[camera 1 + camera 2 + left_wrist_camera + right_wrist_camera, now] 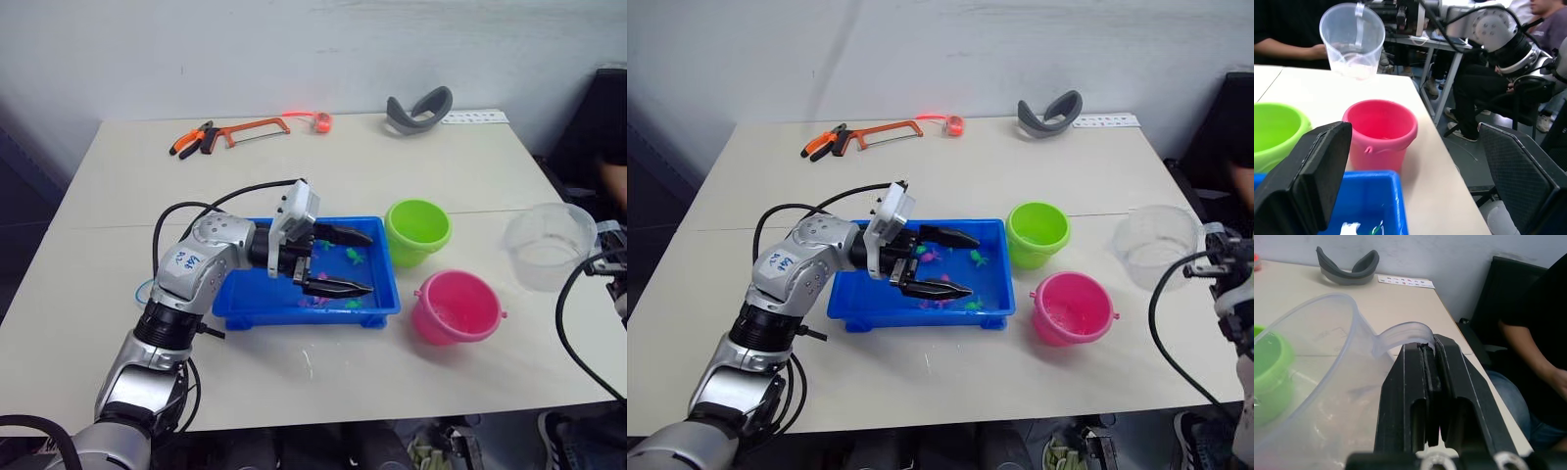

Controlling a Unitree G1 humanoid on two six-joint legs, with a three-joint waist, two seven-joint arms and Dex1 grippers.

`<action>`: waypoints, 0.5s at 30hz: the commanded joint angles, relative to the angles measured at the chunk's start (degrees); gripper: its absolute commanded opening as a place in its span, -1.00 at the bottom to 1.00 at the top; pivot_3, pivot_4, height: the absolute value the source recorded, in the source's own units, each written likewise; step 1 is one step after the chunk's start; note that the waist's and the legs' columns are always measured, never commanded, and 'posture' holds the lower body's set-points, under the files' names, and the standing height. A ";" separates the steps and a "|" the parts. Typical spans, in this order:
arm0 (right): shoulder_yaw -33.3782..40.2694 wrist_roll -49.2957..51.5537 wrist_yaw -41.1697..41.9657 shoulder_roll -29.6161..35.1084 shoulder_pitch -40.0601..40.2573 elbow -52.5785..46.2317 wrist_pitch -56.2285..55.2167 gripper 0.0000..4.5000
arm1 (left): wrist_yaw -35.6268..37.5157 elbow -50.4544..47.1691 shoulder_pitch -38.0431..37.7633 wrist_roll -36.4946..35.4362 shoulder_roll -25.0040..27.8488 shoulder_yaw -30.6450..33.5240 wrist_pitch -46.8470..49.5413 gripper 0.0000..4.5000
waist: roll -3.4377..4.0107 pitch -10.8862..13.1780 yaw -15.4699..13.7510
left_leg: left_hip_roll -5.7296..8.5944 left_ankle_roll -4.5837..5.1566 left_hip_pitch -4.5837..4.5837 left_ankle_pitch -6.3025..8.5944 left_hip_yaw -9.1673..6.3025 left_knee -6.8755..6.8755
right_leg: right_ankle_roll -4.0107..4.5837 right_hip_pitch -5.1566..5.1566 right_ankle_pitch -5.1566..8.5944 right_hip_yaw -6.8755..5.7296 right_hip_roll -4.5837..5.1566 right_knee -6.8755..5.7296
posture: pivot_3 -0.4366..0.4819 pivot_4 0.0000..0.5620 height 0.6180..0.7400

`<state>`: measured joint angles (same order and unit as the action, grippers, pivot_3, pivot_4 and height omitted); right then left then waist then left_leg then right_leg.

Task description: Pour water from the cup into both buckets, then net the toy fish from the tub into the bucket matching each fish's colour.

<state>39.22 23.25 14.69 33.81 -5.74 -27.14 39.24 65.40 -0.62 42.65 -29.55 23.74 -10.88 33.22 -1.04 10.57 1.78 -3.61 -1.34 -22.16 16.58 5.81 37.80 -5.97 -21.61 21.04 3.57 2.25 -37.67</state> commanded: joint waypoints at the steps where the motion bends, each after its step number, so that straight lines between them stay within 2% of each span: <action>1: -4.24 -3.37 -2.56 2.82 -5.12 2.87 -1.00 -0.99 | -0.85 1.29 2.12 0.72 0.34 1.89 -1.17 1.00 | 0.00 0.00 -0.04 | 0.00 0.00 0.00 0.00 0.00 0.00 | 0.00 0.00 0.00 -0.01 0.00 0.00 | -0.05 -0.47 1.00; 7: -15.38 -13.02 -8.28 3.34 -16.49 12.89 -6.48 -0.99 | -3.57 8.02 5.26 3.63 -1.10 2.87 -3.59 1.00 | 0.00 0.00 -0.03 | 0.00 0.02 -0.07 0.00 0.10 -0.01 | -0.01 -0.14 -0.01 -0.03 0.02 -0.01 | -0.05 -0.47 1.00; 12: -24.55 -21.37 -9.08 4.67 -20.22 16.56 -10.61 -0.99 | -4.88 10.29 6.52 4.75 -1.75 3.16 -4.53 1.00 | 0.00 0.00 -0.12 | -0.08 0.02 -0.34 0.00 0.23 0.02 | -0.02 -0.57 -0.01 -0.03 0.04 -0.16 | -0.05 -0.47 1.00; 15: -27.43 -23.50 -8.05 4.74 -21.83 18.74 -13.46 -0.99 | -4.59 10.20 6.48 4.96 -1.40 3.14 -4.88 1.00 | 0.01 0.00 -0.05 | -0.14 0.02 -0.88 -0.02 0.28 0.14 | -0.03 -1.12 -0.01 -0.03 0.06 -0.33 | -0.05 -0.47 1.00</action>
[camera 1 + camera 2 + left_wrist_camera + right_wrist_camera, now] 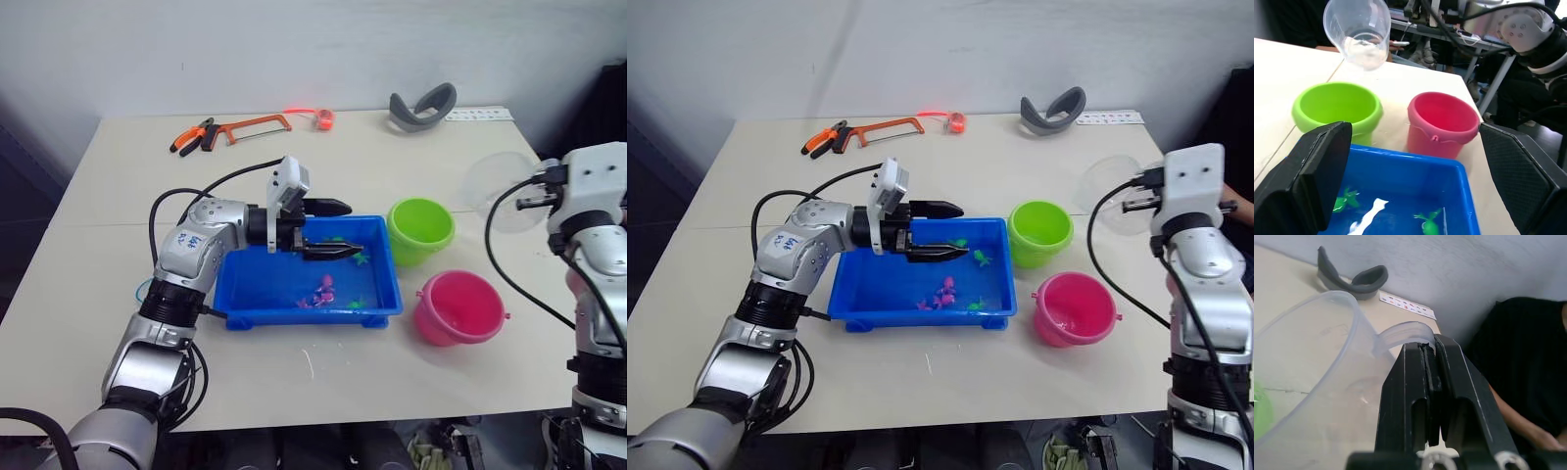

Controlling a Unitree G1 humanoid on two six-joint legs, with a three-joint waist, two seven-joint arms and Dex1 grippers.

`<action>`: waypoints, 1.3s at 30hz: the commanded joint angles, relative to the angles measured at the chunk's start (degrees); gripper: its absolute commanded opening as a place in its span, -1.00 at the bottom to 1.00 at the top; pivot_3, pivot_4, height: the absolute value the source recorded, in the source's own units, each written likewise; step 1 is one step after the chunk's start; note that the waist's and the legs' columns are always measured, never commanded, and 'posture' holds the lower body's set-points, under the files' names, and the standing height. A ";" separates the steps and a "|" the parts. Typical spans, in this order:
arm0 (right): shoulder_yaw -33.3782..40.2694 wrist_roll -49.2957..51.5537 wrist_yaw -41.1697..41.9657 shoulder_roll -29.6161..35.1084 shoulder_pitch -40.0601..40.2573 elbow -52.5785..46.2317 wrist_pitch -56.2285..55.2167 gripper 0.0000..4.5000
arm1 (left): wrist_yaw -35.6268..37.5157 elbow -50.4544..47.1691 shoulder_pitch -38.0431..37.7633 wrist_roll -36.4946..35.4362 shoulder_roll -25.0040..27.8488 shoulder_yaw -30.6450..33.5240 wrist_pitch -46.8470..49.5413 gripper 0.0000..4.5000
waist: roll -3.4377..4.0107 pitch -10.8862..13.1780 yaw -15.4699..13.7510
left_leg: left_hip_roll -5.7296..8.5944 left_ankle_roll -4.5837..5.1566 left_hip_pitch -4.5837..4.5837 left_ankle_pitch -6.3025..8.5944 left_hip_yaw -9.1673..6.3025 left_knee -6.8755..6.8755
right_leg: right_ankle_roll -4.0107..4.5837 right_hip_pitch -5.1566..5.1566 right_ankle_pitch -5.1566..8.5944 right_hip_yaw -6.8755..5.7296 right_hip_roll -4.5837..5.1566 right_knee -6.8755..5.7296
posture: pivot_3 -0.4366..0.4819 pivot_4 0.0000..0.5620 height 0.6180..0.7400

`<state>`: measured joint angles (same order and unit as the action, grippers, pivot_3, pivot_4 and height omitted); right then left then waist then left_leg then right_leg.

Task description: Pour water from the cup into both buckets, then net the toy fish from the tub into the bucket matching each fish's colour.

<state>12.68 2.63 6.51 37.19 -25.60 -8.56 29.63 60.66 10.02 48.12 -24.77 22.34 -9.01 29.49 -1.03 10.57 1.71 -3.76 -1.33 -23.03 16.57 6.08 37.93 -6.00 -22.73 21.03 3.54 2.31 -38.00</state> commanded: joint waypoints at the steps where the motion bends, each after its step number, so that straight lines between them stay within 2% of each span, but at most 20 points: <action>1: -1.56 -3.44 0.47 1.36 -2.29 0.72 -4.58 -0.99 | 0.16 -0.40 1.00 0.24 0.07 1.38 -1.21 1.00 | 0.00 0.00 0.05 | -0.02 0.00 -0.09 0.00 0.00 0.04 | 0.00 -0.09 0.00 -0.01 0.01 -0.03 | -0.05 -0.47 1.00; 6: -5.80 -8.21 2.40 3.17 -2.84 2.15 -9.07 -0.99 | -0.75 0.44 1.18 0.79 -0.12 1.75 -1.68 1.00 | 0.00 0.00 0.07 | -0.03 0.01 -0.10 0.00 0.02 0.12 | 0.00 -0.09 0.00 -0.03 0.02 -0.09 | -0.05 -0.47 1.00; 19: -17.36 -28.42 4.04 10.84 -4.07 3.65 -24.75 -0.99 | -2.41 3.43 2.06 2.44 -1.44 1.71 -4.50 1.00 | 0.00 0.00 0.12 | 0.02 0.04 -0.08 -0.02 0.05 0.15 | -0.02 -0.09 -0.01 -0.02 0.02 -0.12 | -0.05 -0.47 1.00; 29: -18.98 -39.08 2.89 13.13 -4.39 3.93 -33.34 -0.99 | -1.78 4.26 2.17 2.78 -1.26 1.70 -5.25 1.00 | 0.00 0.00 0.10 | 0.02 0.04 -0.06 -0.02 0.07 0.26 | -0.02 -0.08 -0.01 -0.03 0.05 -0.25 | -0.05 -0.47 1.00; 34: -17.07 -39.31 2.75 12.34 -3.83 3.85 -34.08 -0.99 | -1.72 4.07 2.06 2.69 -1.51 1.56 -5.26 1.00 | 0.00 0.00 0.10 | 0.01 0.04 -0.05 -0.02 0.07 0.29 | -0.02 -0.08 -0.01 -0.03 0.04 -0.32 | -0.05 -0.47 1.00; 39: -13.03 -34.53 3.89 9.75 -2.48 3.78 -31.15 -0.99 | -1.27 4.41 1.94 2.84 -1.85 1.27 -5.80 1.00 | 0.00 0.00 0.09 | 0.02 0.04 -0.05 -0.02 0.07 0.34 | -0.02 -0.08 -0.01 -0.02 0.05 -0.39 | -0.05 -0.47 1.00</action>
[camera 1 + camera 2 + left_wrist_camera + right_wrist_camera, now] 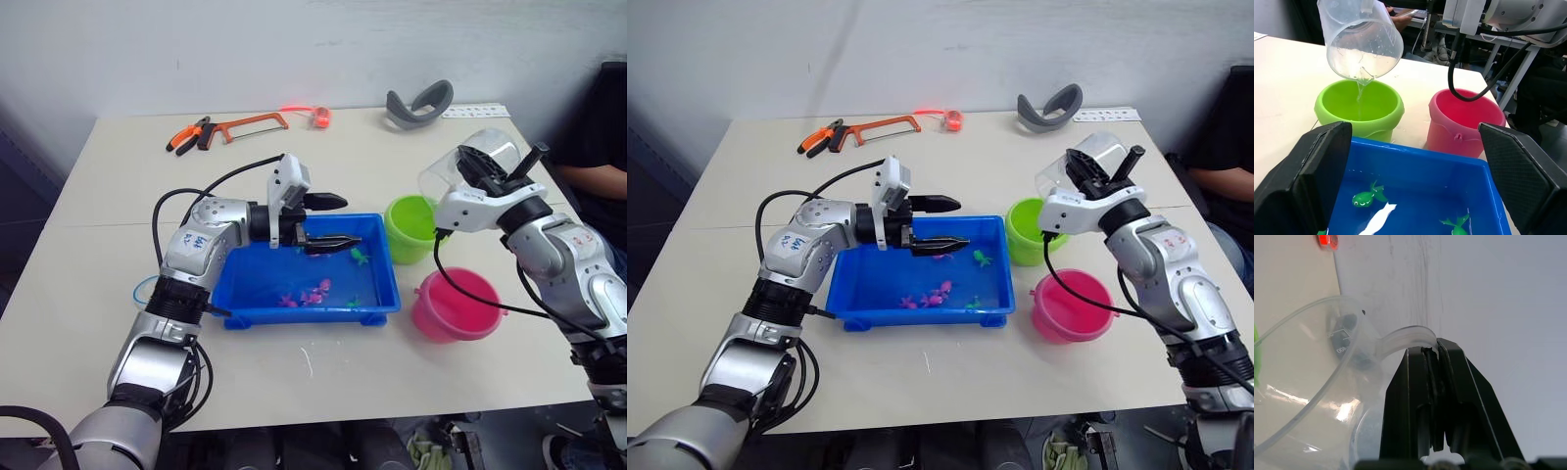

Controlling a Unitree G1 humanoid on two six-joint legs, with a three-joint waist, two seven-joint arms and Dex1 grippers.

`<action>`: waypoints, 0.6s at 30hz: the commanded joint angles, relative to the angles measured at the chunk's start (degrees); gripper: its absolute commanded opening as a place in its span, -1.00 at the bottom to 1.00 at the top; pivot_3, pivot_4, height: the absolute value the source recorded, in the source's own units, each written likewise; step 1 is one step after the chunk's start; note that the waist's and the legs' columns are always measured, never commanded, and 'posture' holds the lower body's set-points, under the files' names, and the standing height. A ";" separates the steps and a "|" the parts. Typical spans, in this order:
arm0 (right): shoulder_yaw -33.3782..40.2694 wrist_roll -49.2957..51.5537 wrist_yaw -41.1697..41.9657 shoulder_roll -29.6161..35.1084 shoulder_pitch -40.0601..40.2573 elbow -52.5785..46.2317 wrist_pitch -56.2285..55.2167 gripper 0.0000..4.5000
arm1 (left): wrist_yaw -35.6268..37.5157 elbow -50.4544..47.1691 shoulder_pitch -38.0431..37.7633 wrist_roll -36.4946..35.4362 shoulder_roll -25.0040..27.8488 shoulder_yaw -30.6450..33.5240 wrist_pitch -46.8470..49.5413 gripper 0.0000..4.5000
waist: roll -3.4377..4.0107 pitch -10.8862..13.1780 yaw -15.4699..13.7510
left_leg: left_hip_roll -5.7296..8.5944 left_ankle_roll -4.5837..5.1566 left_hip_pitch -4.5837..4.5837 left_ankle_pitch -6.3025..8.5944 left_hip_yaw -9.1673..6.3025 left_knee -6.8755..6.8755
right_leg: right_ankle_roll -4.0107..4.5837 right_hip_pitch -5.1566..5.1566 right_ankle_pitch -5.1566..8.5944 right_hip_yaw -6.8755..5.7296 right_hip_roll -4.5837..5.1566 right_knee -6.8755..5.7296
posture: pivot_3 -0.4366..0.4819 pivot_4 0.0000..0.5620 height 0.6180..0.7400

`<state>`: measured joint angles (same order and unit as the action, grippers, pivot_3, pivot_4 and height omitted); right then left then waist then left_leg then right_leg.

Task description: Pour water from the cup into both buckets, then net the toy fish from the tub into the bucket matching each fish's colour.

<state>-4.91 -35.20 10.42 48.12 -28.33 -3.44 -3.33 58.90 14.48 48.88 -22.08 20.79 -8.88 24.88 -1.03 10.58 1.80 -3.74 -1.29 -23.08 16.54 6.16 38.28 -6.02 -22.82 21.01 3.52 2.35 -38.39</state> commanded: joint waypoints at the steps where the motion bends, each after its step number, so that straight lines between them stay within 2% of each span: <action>1: 7.44 7.64 0.77 -4.30 0.80 -1.67 5.66 -0.99 | 0.63 0.12 1.28 0.17 -0.47 1.09 -1.35 1.00 | 0.00 0.00 -0.01 | 0.00 0.00 0.00 0.00 0.00 0.01 | 0.00 0.00 0.00 0.00 0.00 -0.02 | -0.05 -0.47 1.00; 8: 20.68 26.36 2.33 -17.39 1.16 -5.68 19.91 -0.99 | 1.68 -0.42 1.19 -0.68 -1.17 1.20 -0.83 1.00 | 0.00 0.00 -0.05 | -0.03 0.01 0.02 -0.01 -0.02 0.23 | 0.00 0.03 0.00 -0.01 -0.03 -0.26 | -0.05 -0.47 1.00; 10: 27.06 36.17 1.55 -22.97 0.70 -8.85 25.86 -0.99 | 2.84 -2.31 0.66 -2.10 -1.32 1.20 0.27 1.00 | 0.00 0.00 -0.07 | -0.02 0.01 0.02 -0.01 -0.02 0.28 | 0.00 0.03 0.00 -0.01 -0.04 -0.33 | -0.05 -0.47 1.00; 14: 36.40 45.67 0.04 -26.68 3.58 -15.02 33.95 -0.99 | 4.10 -6.75 0.12 -5.04 -1.51 1.53 3.72 1.00 | 0.00 0.00 -0.28 | -0.06 0.00 0.02 -0.01 -0.05 0.29 | 0.00 0.03 0.00 -0.02 -0.04 -0.37 | -0.05 -0.47 1.00; 18: 49.69 58.16 -3.03 -28.84 7.13 -20.78 42.88 -0.99 | 4.30 -11.66 0.06 -8.40 -1.95 1.96 7.45 1.00 | 0.00 0.00 -0.35 | -0.02 0.02 -0.02 -0.01 -0.09 0.28 | 0.00 0.06 0.00 -0.04 0.03 -0.33 | -0.05 -0.47 1.00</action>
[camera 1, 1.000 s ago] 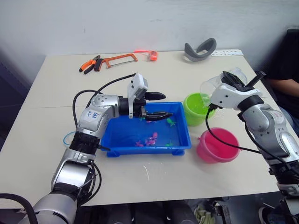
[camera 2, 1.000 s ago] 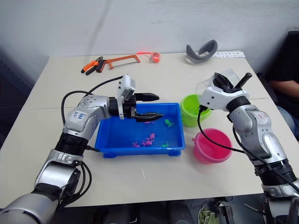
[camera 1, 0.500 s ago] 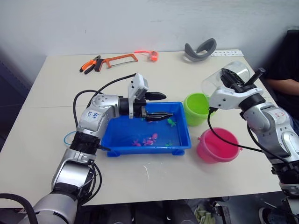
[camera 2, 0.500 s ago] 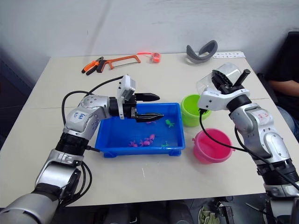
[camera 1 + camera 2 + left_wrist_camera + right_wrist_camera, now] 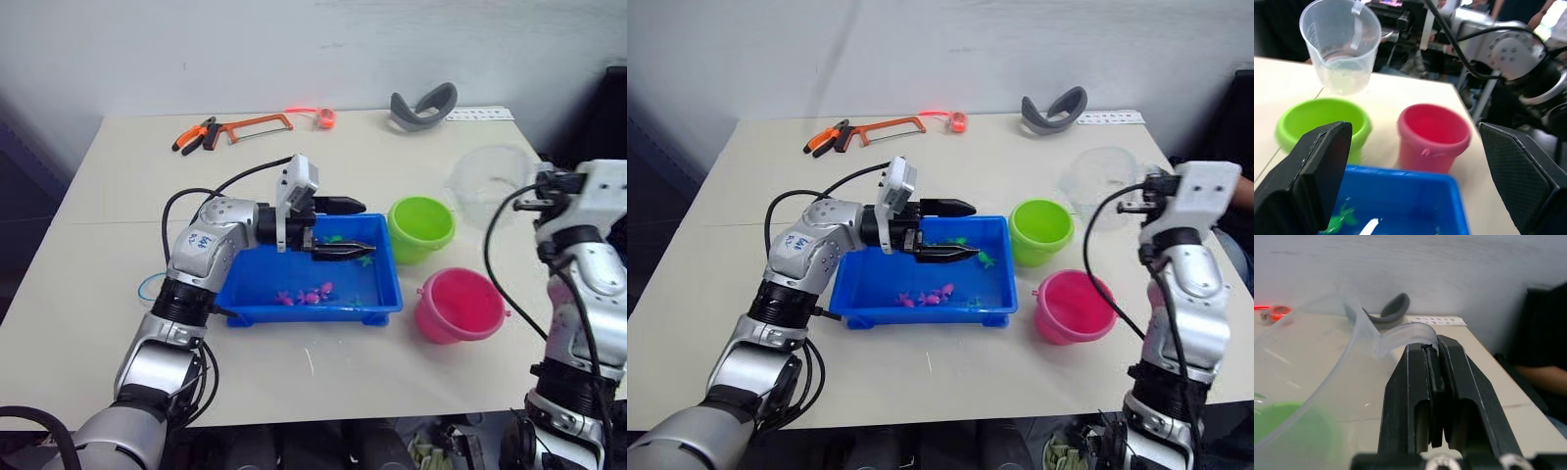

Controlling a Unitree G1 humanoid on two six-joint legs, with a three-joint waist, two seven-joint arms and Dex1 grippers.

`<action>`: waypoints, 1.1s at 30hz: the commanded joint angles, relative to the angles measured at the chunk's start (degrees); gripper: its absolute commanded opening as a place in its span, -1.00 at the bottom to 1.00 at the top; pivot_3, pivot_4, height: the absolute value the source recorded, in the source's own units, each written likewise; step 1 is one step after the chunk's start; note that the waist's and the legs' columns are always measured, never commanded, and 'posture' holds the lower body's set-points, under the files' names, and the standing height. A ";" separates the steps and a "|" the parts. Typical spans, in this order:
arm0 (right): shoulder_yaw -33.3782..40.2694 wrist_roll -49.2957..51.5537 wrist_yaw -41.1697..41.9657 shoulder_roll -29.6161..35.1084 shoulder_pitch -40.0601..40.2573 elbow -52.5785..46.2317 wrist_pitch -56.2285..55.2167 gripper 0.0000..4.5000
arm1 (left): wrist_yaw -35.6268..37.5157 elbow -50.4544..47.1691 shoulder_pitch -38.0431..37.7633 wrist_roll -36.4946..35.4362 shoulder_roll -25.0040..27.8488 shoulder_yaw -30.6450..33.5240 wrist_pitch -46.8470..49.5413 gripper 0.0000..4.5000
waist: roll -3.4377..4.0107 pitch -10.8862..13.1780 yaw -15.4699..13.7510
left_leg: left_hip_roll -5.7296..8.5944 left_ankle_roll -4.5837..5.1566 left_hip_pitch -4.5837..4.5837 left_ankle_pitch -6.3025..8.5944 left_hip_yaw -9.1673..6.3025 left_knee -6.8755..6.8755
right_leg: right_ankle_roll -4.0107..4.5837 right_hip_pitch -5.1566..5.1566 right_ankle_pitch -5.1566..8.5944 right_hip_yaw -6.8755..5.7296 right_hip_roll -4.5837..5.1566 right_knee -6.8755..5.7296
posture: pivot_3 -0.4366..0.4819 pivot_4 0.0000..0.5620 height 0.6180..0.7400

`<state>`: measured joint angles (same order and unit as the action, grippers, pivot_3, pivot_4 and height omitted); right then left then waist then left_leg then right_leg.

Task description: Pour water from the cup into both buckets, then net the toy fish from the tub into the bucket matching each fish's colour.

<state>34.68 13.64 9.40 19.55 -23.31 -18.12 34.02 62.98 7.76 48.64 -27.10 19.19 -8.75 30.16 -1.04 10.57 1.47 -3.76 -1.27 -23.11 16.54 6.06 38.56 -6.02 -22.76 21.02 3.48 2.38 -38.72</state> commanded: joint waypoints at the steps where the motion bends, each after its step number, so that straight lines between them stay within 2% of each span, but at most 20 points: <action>1: 13.74 13.23 -2.61 -0.88 3.50 -7.21 7.56 -0.99 | -0.47 -5.70 0.32 -4.02 -0.77 2.10 2.94 1.00 | 0.00 0.00 -0.06 | 0.02 0.00 0.00 0.00 0.00 -0.02 | 0.00 0.00 0.00 0.01 0.01 0.02 | -0.05 -0.47 1.00; 3: 18.58 18.72 -3.80 -1.46 5.85 -8.76 9.98 -0.99 | -1.33 -6.60 0.26 -4.82 -1.28 2.52 4.14 1.00 | 0.00 0.00 0.06 | -0.01 0.00 0.02 0.00 -0.05 -0.06 | 0.00 0.06 0.00 -0.02 -0.04 0.07 | -0.05 -0.47 1.00; 7: 23.53 25.21 -4.89 -2.25 11.97 -10.07 10.99 -0.99 | -0.05 -7.52 0.30 -5.27 -1.16 1.34 5.71 1.00 | 0.02 -0.01 0.45 | 0.12 -0.02 0.18 -0.03 0.08 -0.25 | 0.00 0.08 0.00 0.12 -0.10 0.09 | -0.05 -0.47 1.00; 9: 26.33 31.42 -7.26 -4.85 13.69 -8.73 12.19 -0.99 | 0.73 -7.35 1.04 -4.95 -1.28 0.67 5.53 1.00 | 0.01 -0.01 0.46 | 0.18 -0.05 0.36 -0.06 0.18 -0.37 | 0.00 0.13 0.00 0.22 -0.15 0.10 | -0.05 -0.47 1.00; 14: 23.14 28.62 -7.37 -6.57 19.15 -5.05 6.12 -0.99 | 2.39 -8.35 1.55 -5.12 -0.47 -0.33 7.16 1.00 | 0.02 -0.01 0.46 | 0.15 -0.09 0.59 -0.07 0.35 -0.55 | 0.02 0.24 0.01 0.47 -0.26 0.21 | -0.05 -0.47 1.00; 18: 20.54 24.72 -6.45 -5.87 20.96 1.81 -1.45 -0.99 | 2.20 -9.44 1.25 -5.61 -0.34 -0.55 8.95 1.00 | 0.02 -0.01 0.48 | 0.15 -0.07 0.70 -0.05 0.54 -0.59 | -0.02 0.26 -0.01 0.66 -0.27 0.29 | -0.05 -0.47 1.00; 26: 18.04 20.67 -5.21 -0.55 21.15 16.66 -9.54 -0.99 | 2.28 -10.41 1.52 -5.64 -0.57 -0.99 10.13 1.00 | 0.02 -0.01 0.51 | 0.15 -0.05 0.80 -0.03 0.73 -0.63 | -0.04 0.27 -0.02 0.88 -0.28 0.34 | -0.05 -0.47 1.00; 30: 16.23 18.54 -3.98 0.07 24.43 18.28 -13.13 -0.30 | 2.30 -10.08 1.55 -5.44 -0.60 -0.97 9.79 1.00 | 0.02 -0.01 0.37 | 0.12 -0.06 0.81 -0.02 0.69 -0.66 | -0.05 0.30 -0.03 1.07 -0.31 0.44 | -0.05 -0.47 1.00; 33: 16.60 19.92 -4.11 -1.16 27.76 14.52 -13.87 0.34 | 2.22 -9.52 1.63 -5.16 -0.73 -0.96 9.37 1.00 | 0.02 -0.01 0.43 | 0.12 -0.09 0.82 -0.01 0.73 -0.74 | -0.05 0.30 -0.03 1.37 -0.34 0.51 | -0.05 -0.47 1.00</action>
<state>50.14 32.83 5.01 18.19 3.47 -0.36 22.05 65.04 -0.07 48.94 -31.68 18.60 -10.02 40.46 -1.01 10.56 1.90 -3.66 -1.37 -22.28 16.54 6.79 37.81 -6.07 -22.46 20.99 4.88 2.03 -38.20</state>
